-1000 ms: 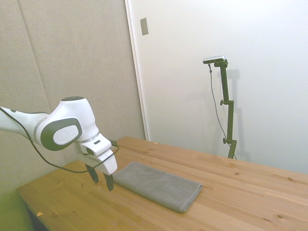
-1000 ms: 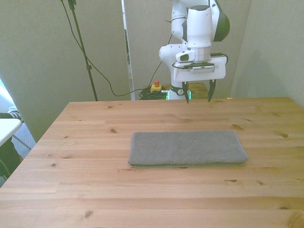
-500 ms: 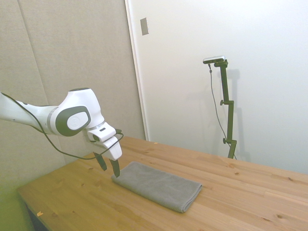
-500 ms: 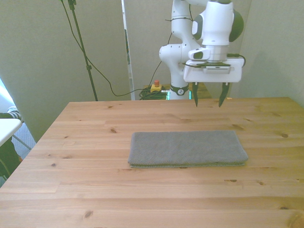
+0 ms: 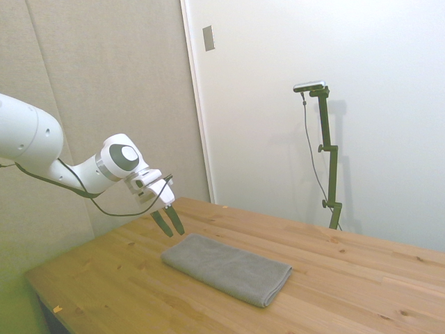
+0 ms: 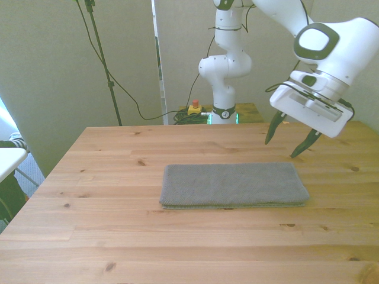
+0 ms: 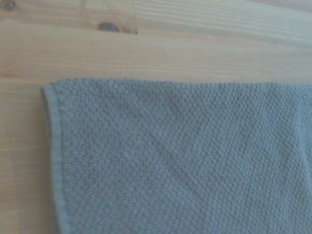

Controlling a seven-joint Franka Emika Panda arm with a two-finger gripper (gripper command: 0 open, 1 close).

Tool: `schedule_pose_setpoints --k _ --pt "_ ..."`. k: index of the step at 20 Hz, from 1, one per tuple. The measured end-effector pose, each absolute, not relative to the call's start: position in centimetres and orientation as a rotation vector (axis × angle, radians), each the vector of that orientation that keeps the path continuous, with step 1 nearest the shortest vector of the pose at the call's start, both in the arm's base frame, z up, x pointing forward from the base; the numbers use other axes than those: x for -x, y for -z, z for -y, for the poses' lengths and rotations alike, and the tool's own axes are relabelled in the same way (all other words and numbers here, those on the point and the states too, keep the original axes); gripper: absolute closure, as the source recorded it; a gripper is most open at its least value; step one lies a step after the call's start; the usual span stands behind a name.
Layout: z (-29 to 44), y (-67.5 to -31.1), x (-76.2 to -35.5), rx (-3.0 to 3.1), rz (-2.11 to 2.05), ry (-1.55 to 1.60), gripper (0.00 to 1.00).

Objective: Fold the towel

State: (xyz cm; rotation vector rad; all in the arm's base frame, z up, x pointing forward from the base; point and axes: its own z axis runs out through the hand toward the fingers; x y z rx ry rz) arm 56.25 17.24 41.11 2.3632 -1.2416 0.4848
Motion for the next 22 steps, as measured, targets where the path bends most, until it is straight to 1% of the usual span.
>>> schedule_pose_setpoints --k 5,10,15,22 --pt "-20.8 -39.9 -59.0 -2.279 1.153 -0.502 0.00" --pt "-23.8 -36.6 -61.4 -2.248 1.075 -0.529 0.00" --pt "-24.6 -35.0 -62.5 -2.230 1.056 -0.538 0.00" --pt "-23.9 -33.5 -62.5 -2.196 1.045 -0.513 0.00"
